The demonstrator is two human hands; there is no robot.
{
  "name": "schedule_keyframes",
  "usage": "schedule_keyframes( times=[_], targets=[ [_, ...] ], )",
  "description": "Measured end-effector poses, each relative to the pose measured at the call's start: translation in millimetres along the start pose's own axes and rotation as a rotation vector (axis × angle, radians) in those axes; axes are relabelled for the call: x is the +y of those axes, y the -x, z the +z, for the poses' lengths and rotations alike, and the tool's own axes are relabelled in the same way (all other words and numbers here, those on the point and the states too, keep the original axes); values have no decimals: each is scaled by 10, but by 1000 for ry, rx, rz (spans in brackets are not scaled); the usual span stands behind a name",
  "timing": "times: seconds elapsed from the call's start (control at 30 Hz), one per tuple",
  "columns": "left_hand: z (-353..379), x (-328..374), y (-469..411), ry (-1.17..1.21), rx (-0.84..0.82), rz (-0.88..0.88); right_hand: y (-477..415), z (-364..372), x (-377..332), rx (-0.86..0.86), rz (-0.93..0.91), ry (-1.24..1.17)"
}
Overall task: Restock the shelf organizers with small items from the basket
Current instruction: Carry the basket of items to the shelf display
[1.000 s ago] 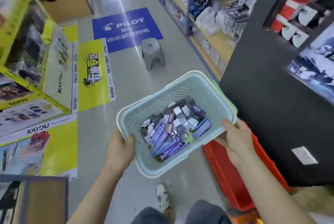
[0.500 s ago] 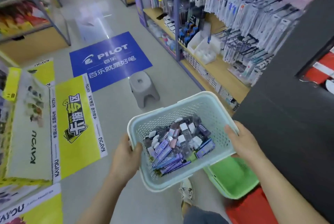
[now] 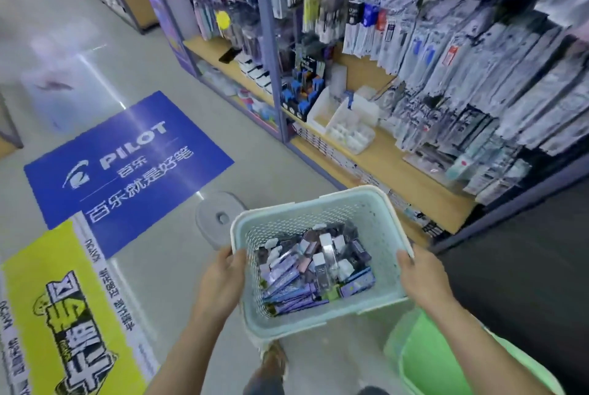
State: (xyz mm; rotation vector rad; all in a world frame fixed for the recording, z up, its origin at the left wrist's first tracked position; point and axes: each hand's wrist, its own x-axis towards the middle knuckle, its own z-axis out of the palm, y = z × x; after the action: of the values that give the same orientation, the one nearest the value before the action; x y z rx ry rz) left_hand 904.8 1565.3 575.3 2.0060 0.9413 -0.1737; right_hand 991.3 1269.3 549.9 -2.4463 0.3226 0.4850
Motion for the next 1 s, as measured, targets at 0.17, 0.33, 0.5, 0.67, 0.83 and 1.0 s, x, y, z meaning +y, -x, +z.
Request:
schedule_keyframes(
  times=[0.17,0.33,0.5,0.67,0.83,1.0],
  targets=[
    [-280,453,-1427,11,-93,116,-633,545,-730,65,193,-184],
    [-314,1028,-2653,-27,-175,176,-1265,984,-1311,86,362,-297],
    [74,1434,-3944,-51,-259,151,-2179,1402,-1596,79,428,-331],
    [680,1600,-5100,-91,-253,77,-3273,1934,-1639,49,560,-358],
    [1279,1492,-6088,-85,-266,-44,-4161,2321,-1705,47,644,-507],
    [1801,1202,-7043,-123,-297,-119,-4889,2900,-1628,65,660,-640]
  ],
)
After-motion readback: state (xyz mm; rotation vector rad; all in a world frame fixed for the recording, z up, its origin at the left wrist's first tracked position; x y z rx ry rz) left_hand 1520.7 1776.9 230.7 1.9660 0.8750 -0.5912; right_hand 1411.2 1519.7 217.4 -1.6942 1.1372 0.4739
